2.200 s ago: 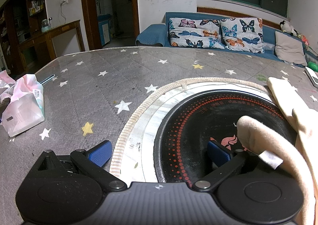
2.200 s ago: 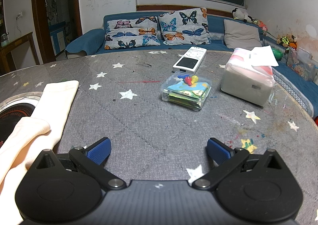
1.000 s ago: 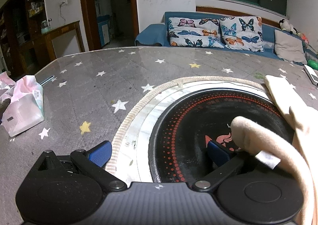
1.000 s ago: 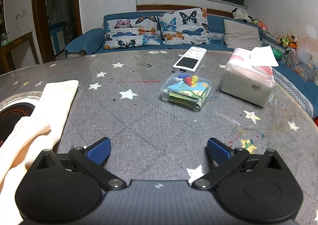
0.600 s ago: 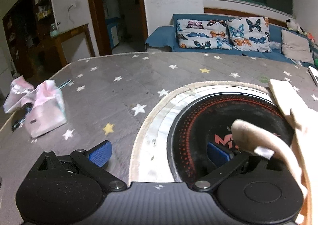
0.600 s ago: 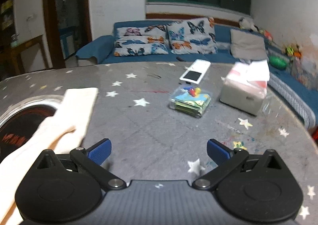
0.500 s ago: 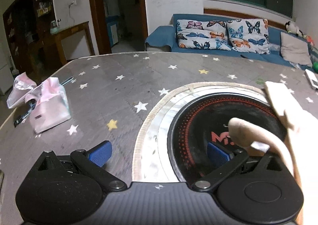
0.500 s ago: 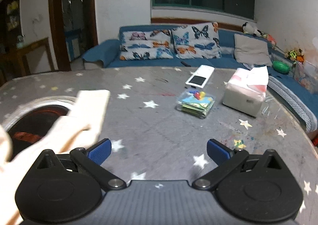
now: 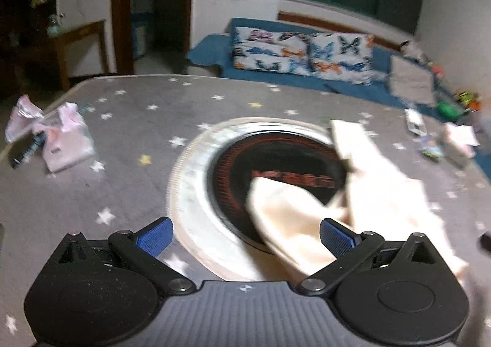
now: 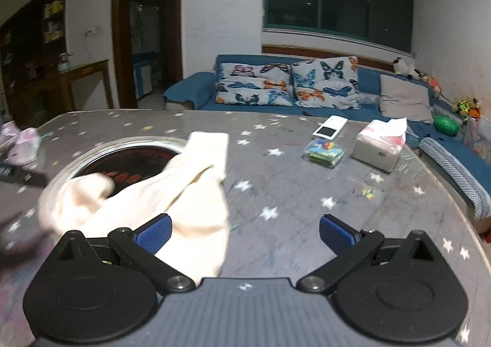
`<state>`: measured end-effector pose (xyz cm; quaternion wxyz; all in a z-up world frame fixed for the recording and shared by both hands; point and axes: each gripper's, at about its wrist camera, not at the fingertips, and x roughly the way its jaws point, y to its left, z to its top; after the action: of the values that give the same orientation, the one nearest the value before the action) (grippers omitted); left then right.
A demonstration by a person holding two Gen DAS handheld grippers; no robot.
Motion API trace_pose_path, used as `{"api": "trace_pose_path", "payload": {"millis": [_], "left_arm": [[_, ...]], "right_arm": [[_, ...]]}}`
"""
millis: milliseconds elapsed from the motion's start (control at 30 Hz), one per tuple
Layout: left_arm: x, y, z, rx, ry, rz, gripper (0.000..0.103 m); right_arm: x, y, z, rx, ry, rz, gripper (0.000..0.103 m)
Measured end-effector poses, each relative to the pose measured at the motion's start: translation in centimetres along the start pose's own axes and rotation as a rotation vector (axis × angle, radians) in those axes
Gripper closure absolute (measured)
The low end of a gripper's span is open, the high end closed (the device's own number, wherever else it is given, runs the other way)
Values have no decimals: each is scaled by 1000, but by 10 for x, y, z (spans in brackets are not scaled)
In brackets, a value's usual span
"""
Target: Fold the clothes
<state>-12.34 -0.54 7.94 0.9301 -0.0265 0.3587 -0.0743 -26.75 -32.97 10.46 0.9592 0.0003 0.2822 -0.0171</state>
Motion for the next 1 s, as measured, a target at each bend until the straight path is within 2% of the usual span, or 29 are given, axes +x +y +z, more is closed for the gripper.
{"api": "trace_pose_path", "payload": {"millis": [100, 467, 567, 733, 1000], "left_arm": [[-16, -9, -6, 28, -19, -40, 0], [-47, -33, -33, 116, -58, -64, 0], [-49, -39, -40, 129, -54, -76, 0], [-45, -48, -47, 165, -34, -81, 0], [-34, -66, -38, 197, -15, -104, 0]], "right_arm": [[-20, 11, -13, -17, -12, 6, 0], [-65, 31, -43, -24, -11, 28, 3], [-67, 34, -44, -33, -1, 40, 7], [-67, 38, -43, -58, 8, 48, 9], [-57, 35, -32, -69, 26, 49, 15]]}}
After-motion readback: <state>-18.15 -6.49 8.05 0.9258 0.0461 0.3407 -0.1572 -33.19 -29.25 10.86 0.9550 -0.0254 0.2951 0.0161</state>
